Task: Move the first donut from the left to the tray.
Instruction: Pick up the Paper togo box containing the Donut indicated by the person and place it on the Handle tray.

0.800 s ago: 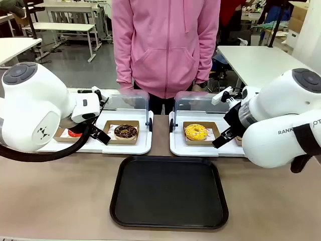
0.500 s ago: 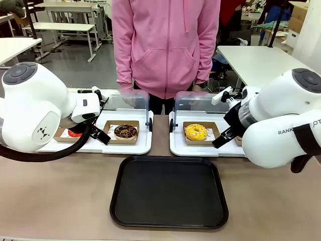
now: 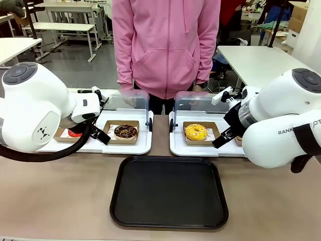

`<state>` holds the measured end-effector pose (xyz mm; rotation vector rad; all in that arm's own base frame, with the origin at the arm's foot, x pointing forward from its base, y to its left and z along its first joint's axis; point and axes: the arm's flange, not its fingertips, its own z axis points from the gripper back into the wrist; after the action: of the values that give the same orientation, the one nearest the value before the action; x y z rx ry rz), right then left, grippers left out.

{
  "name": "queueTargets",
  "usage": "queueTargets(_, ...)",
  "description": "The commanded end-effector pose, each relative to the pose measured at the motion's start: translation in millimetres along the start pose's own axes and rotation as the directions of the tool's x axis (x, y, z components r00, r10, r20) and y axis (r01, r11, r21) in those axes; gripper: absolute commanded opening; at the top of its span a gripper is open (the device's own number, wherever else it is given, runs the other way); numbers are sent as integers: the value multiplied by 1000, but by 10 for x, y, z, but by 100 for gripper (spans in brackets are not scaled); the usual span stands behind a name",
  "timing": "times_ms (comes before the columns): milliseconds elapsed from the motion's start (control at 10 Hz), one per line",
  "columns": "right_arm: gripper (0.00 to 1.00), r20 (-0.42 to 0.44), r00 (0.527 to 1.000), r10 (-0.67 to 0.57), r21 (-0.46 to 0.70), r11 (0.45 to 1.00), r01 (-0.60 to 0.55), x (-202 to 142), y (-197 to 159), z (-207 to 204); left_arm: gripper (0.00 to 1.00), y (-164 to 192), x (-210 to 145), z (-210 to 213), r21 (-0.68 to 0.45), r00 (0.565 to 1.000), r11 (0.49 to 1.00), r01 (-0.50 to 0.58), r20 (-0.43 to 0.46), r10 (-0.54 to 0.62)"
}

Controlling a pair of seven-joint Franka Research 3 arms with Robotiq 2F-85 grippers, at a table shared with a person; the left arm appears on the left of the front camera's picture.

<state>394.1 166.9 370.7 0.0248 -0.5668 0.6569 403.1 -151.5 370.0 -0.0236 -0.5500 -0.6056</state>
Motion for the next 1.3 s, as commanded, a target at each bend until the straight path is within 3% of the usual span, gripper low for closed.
queueTargets(0,100,0,1000,-1,0,1000,1,0,-1,0,100,1,0,1,0,1000,1000,0,0,0)
queueTargets(200,100,0,1000,0,0,1000,0,0,0,0,100,0,0,0,0,1000,1000,0,0,0)
queueTargets(400,100,38,998,-43,47,998,41,461,-434,546,100,331,412,374,-22,999,1000,-20,46,21)
queueTargets(600,100,90,992,-91,154,985,76,569,-1025,1160,100,672,656,823,-67,997,998,17,73,-12)
queueTargets(900,100,180,979,-93,290,956,38,150,-1987,1615,100,1427,507,1352,-304,982,940,153,156,-109)
queueTargets(1000,100,245,966,-78,339,941,-9,-79,-2299,1700,100,1791,337,1537,-365,959,896,253,221,-180)
queueTargets(1200,100,370,927,-58,344,936,-79,-457,-2661,1708,100,2342,-119,1708,-392,908,857,335,378,-182)
